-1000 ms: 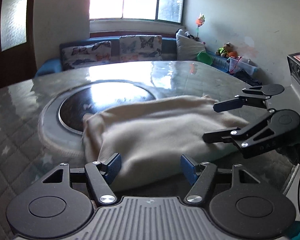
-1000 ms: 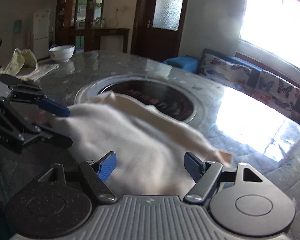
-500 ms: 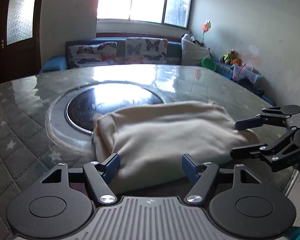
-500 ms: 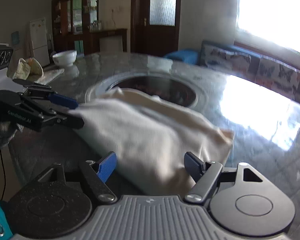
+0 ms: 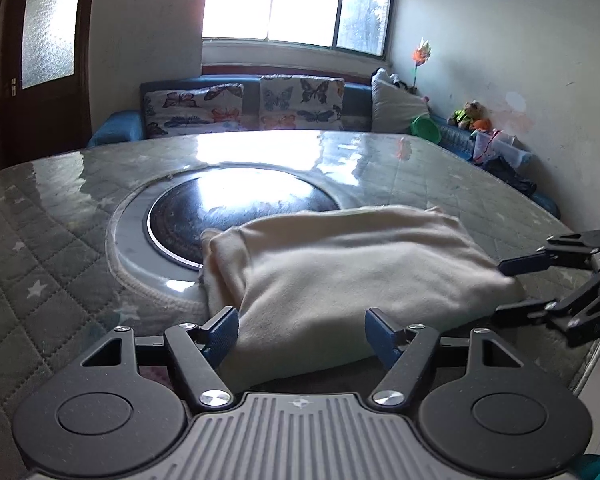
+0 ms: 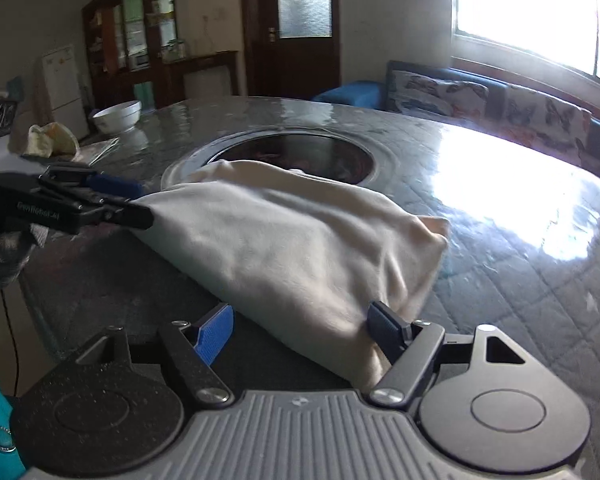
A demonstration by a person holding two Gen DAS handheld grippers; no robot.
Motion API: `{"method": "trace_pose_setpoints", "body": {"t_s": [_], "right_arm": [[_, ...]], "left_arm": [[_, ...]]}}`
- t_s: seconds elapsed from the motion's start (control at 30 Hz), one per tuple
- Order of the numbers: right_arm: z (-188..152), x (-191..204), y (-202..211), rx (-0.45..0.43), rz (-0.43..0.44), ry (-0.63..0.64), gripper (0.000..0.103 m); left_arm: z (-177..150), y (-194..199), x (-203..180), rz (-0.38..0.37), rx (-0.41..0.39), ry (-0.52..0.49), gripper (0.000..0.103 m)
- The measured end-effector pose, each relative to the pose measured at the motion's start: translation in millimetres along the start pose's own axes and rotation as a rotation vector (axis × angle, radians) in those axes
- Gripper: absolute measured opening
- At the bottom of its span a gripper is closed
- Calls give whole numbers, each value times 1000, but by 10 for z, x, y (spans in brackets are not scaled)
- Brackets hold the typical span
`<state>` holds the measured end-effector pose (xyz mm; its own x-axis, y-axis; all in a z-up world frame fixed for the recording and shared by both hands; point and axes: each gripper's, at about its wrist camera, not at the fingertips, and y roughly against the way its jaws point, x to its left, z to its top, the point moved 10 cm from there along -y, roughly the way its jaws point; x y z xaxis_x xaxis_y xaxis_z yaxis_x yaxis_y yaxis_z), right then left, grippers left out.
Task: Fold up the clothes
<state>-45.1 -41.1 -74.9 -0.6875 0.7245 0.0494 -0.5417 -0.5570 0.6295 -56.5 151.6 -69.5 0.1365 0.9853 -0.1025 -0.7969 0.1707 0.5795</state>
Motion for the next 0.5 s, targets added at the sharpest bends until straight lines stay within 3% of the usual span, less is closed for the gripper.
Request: {"method": "trace_pose_setpoints", "body": {"t_s": [0.2, 0.5], "right_arm": [[95, 35, 44, -27, 16, 4, 76], [169, 87, 10, -15, 8, 40, 76]], "left_arm": [[74, 38, 96, 16, -20, 49, 73], [-23, 6, 328, 56, 14, 138, 73]]}}
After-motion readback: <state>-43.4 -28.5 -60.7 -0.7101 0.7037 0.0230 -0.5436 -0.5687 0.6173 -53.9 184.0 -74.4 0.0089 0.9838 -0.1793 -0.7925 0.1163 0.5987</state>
